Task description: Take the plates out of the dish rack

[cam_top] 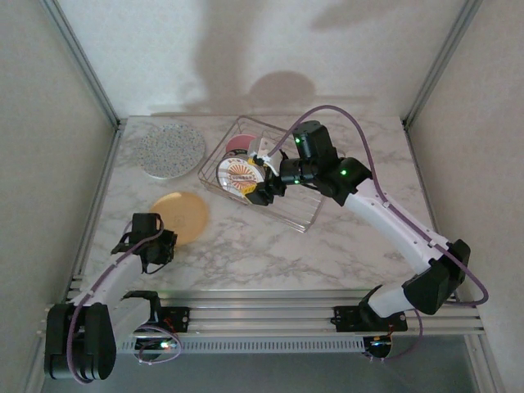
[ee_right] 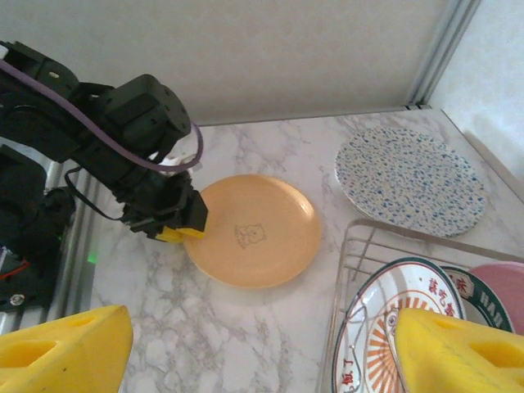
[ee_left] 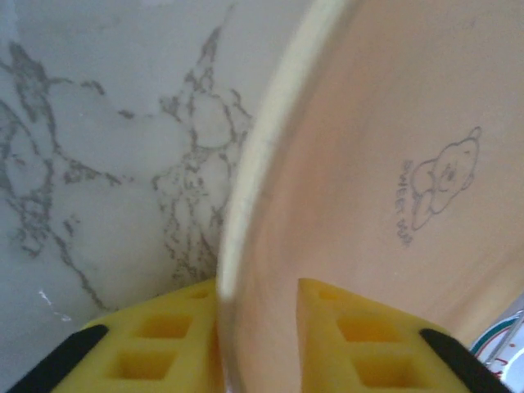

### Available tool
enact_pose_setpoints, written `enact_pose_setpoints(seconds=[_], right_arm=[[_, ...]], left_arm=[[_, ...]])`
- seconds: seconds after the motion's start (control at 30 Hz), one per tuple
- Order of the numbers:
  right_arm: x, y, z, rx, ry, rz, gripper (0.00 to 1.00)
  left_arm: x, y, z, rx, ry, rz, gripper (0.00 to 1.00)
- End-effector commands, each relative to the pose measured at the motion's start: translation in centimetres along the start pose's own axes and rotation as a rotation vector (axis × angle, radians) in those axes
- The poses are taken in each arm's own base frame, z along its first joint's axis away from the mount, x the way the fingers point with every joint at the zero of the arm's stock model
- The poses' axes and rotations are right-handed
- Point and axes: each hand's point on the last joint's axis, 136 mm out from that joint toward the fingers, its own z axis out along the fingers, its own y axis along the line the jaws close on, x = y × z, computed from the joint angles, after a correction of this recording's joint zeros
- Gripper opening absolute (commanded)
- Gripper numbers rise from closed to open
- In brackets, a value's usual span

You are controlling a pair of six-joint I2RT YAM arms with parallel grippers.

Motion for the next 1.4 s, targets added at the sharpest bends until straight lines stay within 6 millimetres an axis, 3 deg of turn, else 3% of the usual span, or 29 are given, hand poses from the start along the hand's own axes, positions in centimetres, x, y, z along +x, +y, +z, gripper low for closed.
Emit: enact_pose_setpoints(seconds=[0.0,0.27,0.47,0.67,0.8,1.07,1.23,1.37], right_arm=[[-0.7,-1.7,-0.1,0.100,-0.002,-0.020,0.84],[-0.7,-6.4,-0.7,0.338,0.039,0.011,0.84],[0.1,-10.6,-1.4,0.436,0.062,0.146,0.84],[2.4,-13.1,-0.4,0.447,0.083,0.252,0.83],[4.4,-14.5,0.6,0.451,0.125,0.276,0.83],[7.4,-18.0,1.6,0.469,0.195,0.272,0.78],[9.5,-19.2,2.6,0.469,0.257,0.258,0.78],[10.6,-20.0,3.4,0.470,0.287,0.252,0.78]], left_arm=[[0.0,0.6,0.1,-0.019,0.006,-0.005,0.36],[-0.5,0.3,-1.2,-0.040,-0.030,-0.008,0.70],[-1.6,-1.4,-4.1,-0.028,-0.104,-0.014,0.82],[-2.1,-3.7,-7.4,0.051,-0.151,-0.066,0.85],[-3.0,-7.6,-10.5,0.149,-0.209,-0.042,0.92],[-2.0,-19.0,-14.0,0.391,-0.179,0.266,0.91],[1.7,-27.2,-17.7,0.559,-0.173,0.561,0.91],[6.1,-31.2,-19.2,0.632,-0.139,0.760,0.90]])
